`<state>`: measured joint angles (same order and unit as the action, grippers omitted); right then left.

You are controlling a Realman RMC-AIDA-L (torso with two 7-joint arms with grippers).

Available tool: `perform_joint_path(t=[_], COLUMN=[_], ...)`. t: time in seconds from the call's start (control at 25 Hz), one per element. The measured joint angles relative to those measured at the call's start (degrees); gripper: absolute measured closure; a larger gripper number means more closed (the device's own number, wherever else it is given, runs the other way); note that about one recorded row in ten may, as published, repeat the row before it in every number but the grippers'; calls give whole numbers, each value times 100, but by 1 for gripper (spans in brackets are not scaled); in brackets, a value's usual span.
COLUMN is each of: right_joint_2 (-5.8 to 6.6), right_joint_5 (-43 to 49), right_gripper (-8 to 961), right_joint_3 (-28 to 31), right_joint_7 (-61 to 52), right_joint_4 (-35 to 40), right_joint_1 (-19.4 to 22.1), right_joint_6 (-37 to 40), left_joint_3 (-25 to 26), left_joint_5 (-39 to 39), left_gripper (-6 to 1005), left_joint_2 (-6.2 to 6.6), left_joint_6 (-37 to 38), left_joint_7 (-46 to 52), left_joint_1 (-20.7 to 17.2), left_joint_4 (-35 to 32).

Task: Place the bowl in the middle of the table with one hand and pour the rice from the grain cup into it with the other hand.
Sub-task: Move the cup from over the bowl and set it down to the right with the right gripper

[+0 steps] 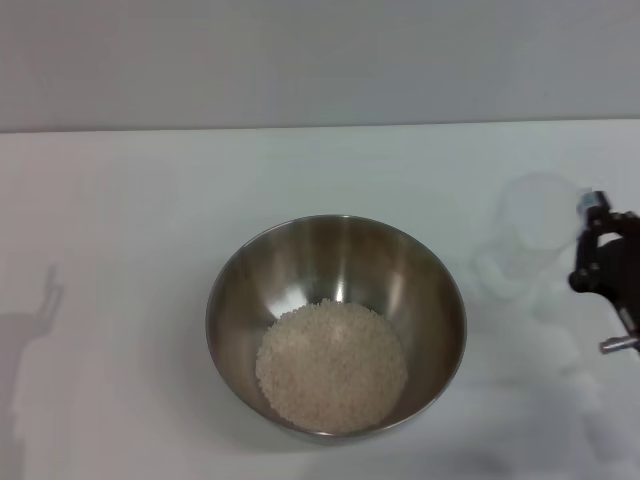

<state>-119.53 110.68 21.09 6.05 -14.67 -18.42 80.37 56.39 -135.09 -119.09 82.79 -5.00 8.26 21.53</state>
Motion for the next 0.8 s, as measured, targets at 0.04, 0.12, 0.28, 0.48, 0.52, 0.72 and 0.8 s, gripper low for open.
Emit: perform_joint_path(t=[0.04, 0.12, 0.28, 0.48, 0.52, 0.72, 0.8], right_joint_2=[-1, -2, -4, -5, -5, -6, -7], right_joint_5=[1, 1, 2, -4, -4, -14, -21], right_gripper=[874, 870, 861, 851, 849, 839, 834], right_joint_3=[-17, -55, -74, -70, -70, -21, -6], right_joint_7=[1, 1, 2, -25, -36, -43, -43], right_joint_4=[3, 8, 18, 47, 81, 79, 66], right_joint_1=[-26, -78, -142, -254, -307, -350, -338], right_joint_6=[-86, -211, -448, -858, -1009, -1151, -1145], left_joint_3=[-2, -7, -7, -6, -5, -5, -5], left_joint_5=[2, 2, 2, 1, 0, 0, 0], left_gripper=[139, 139, 139, 139, 139, 139, 139], left_joint_2=[0, 0, -1, 0, 0, 0, 0], left_joint_6=[0, 0, -8, -11, -13, -16, -17], left_joint_7=[0, 0, 3, 3, 3, -1, -3], left_joint_1=[0, 0, -6, -8, -5, -3, -6], left_joint_4=[0, 0, -6, -9, -13, -17, -18])
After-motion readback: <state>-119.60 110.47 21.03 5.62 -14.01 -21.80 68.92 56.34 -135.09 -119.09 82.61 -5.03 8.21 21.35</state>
